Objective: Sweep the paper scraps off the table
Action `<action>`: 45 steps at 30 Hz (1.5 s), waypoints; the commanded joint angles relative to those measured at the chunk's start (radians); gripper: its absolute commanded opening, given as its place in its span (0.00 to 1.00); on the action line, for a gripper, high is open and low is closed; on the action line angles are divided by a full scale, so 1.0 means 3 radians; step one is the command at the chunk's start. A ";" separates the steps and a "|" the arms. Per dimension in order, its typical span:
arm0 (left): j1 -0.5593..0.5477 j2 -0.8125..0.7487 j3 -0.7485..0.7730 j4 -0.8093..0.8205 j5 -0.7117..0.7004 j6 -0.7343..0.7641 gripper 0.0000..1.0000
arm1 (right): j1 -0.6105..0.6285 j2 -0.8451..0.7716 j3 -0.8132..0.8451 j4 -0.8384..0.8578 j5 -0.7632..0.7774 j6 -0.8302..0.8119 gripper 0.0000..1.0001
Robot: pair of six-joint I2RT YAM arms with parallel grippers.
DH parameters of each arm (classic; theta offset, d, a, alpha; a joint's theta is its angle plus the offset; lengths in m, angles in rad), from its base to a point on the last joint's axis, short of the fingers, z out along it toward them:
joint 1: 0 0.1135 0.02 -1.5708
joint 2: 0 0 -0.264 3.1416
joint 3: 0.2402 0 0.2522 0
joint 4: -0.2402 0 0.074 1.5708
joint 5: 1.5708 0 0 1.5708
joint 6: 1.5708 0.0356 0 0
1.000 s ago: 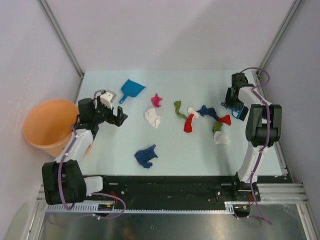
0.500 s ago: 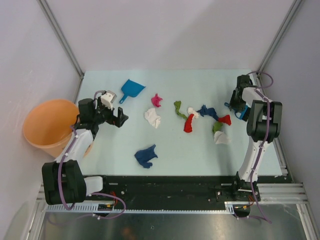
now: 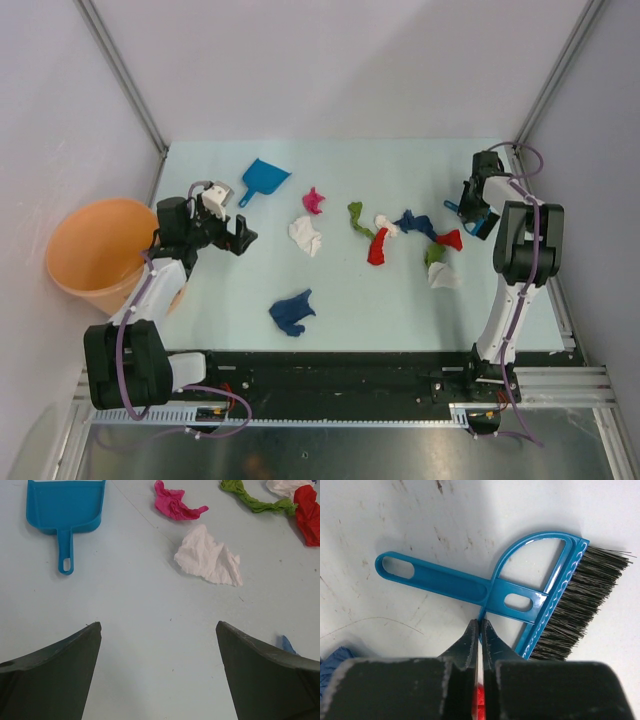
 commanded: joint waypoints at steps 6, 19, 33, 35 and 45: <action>-0.0014 -0.0115 0.0219 -0.0306 0.0139 0.0359 1.00 | -0.0042 -0.0721 -0.0311 0.0174 -0.0545 -0.0031 0.00; -0.0259 -0.0217 0.0735 -0.0935 0.0701 0.0615 1.00 | 0.0106 -0.2116 -0.0613 0.0394 -0.2311 0.0067 0.00; -0.1118 -0.0426 0.1978 -0.3353 0.1151 0.2966 1.00 | 0.2585 -0.2512 -0.0659 0.0036 -0.3521 -0.0951 0.00; -0.1134 -0.0513 0.2049 -0.3777 0.1044 0.3552 1.00 | 0.2713 -0.2445 -0.0664 0.0067 -0.3573 -0.0941 0.00; -0.1379 -0.0631 0.2111 -0.4530 0.1177 0.4272 1.00 | 0.3195 -0.2189 -0.0669 0.0797 -0.3869 -0.0568 0.00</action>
